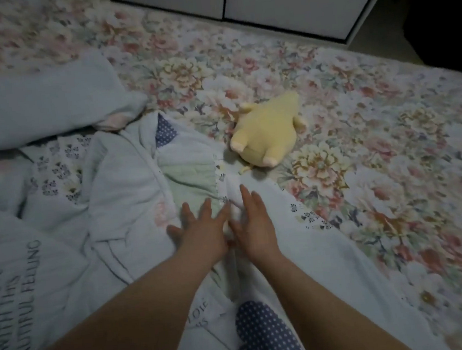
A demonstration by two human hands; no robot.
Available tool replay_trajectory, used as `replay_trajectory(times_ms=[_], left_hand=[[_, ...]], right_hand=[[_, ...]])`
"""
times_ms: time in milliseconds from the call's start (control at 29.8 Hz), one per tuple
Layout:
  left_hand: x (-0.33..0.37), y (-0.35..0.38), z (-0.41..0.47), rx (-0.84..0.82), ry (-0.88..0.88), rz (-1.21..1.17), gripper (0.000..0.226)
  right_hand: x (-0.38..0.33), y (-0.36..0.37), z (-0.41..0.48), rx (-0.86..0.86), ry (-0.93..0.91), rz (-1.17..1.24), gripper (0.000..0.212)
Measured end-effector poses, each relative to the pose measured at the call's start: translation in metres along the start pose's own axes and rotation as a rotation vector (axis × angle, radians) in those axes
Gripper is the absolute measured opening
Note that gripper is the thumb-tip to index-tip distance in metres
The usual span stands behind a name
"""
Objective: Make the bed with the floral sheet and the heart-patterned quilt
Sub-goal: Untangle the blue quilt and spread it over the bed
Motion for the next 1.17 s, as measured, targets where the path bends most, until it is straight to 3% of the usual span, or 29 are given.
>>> replay_trajectory(times_ms=[101,168,235,302,402,536,670,804,905,1006,1073,1173], left_hand=[[-0.001,0.022,0.014,-0.109,-0.054,-0.113,0.100],[0.004,0.022,0.014,-0.077,-0.042,-0.083,0.104],[-0.002,0.046,0.030,-0.093,-0.064,-0.063,0.104],[-0.001,0.054,0.030,-0.109,-0.027,-0.077,0.104],[-0.011,0.051,0.036,-0.100,-0.002,-0.083,0.096],[-0.032,0.035,0.044,-0.055,0.020,-0.223,0.061],[-0.048,0.001,0.030,0.182,-0.084,-0.653,0.075],[-0.021,-0.024,-0.003,0.328,0.285,-0.352,0.107],[0.013,-0.024,-0.018,0.190,0.399,-0.192,0.114],[0.016,-0.006,-0.018,0.108,0.277,-0.174,0.080],[0.009,0.007,-0.025,0.144,0.188,-0.215,0.060],[-0.004,0.018,-0.045,0.193,0.098,-0.412,0.048]], right_hand=[[-0.005,-0.011,0.026,0.269,-0.068,-0.384,0.076],[-0.022,-0.031,0.050,0.412,-0.117,-0.618,0.078],[-0.002,-0.014,0.090,0.313,-0.036,-0.661,0.067],[0.005,-0.024,0.109,0.242,-0.002,-0.644,0.045],[0.007,-0.020,0.123,0.299,-0.071,-0.599,0.026],[0.003,0.011,0.069,0.397,-0.284,-0.435,0.032],[0.023,0.034,-0.007,0.334,-0.286,-0.351,0.049],[0.027,0.043,-0.063,0.185,-0.314,-0.273,0.030],[0.023,0.047,-0.093,0.007,-0.366,-0.209,0.014],[0.028,0.047,-0.106,0.001,-0.335,-0.150,0.011],[0.028,0.046,-0.118,0.082,-0.203,-0.018,0.015],[0.011,0.046,-0.137,0.205,0.017,0.122,0.018]])
Point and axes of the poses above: each hand's wrist, its own z-axis towards the middle knuckle, its own y-axis out of the palm, x = y × z, the point moved 1 cm from there along z, towards the middle knuckle, and after that the axes turned 5 degrees about -x, right-handed, at the moved point
